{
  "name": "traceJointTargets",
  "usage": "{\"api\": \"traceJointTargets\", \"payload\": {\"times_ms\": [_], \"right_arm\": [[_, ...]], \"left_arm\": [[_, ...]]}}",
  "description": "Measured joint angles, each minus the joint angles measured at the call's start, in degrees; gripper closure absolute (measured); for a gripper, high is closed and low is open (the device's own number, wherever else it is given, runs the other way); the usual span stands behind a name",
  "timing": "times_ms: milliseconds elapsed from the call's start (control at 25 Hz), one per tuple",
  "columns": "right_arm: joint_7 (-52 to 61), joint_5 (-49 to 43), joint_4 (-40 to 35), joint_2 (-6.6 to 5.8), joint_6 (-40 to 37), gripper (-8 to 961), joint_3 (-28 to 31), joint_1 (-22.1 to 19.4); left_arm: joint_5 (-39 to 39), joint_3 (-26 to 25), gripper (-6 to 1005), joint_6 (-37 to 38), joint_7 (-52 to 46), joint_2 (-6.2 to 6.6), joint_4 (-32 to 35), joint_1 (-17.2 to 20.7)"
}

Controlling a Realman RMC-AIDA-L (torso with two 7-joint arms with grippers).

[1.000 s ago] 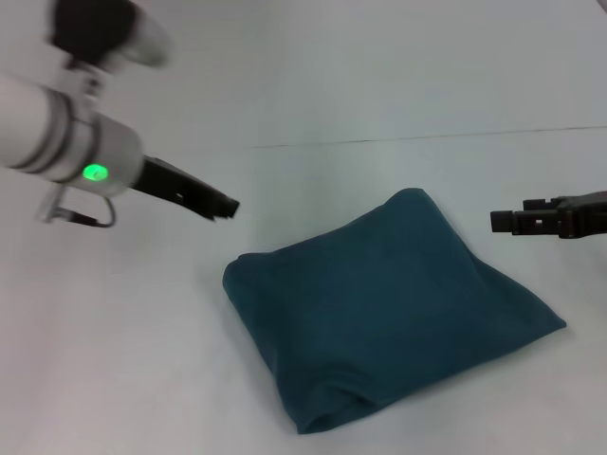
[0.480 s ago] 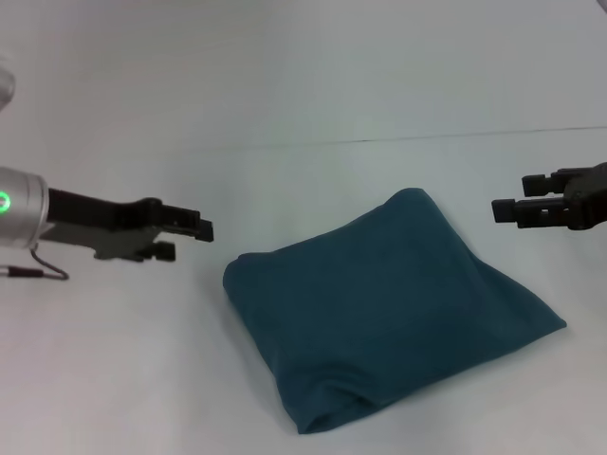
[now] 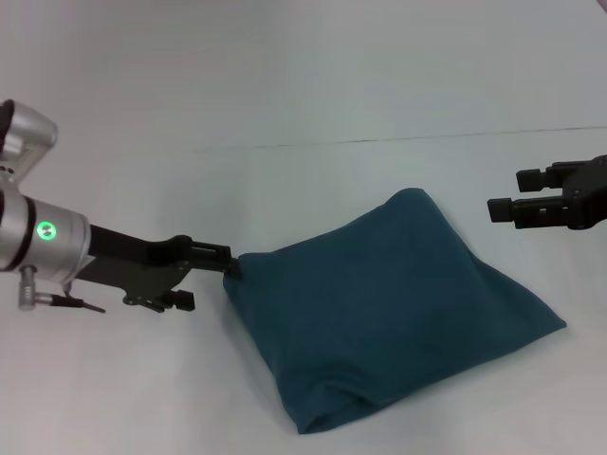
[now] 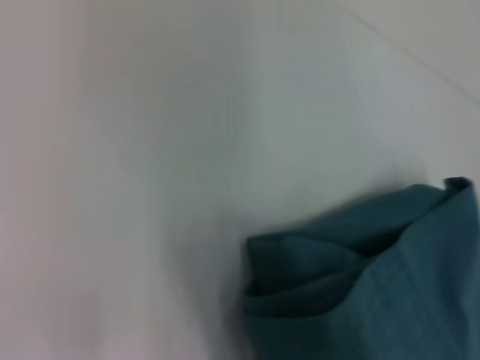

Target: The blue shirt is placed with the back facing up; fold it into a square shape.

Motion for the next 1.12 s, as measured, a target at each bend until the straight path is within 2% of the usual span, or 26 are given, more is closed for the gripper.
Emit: {"api": "traceJointTargets", "payload": {"times_ms": [320,560,840,1120], "right_arm": [[0.37,0.96,-0.45,0.0,-0.02,166,0.63,-0.42],[0.62,2.96,-0.6,0.08,-0.31,166,0.69,-1.73],[0.68,3.77,-0.6,0.18,-0.59,167,0.78,-2.37],[0.58,3.78,-0.6,0.18,-0.61,167,0.8,-2.37]], "left_arm": [[0.57,4.36,88,-4.27,-1.83,-0.87,-4.61,-2.05],[0.67,7.37,89,-6.76,-3.07,-1.87,-5.03,-2.39],[-0.7,7.53,88,-7.02,-1.96,-2.96,-5.09,-2.78],[-4.25,7.5,88,-6.54,0.93,-2.96,-5.02,-2.47]]}}
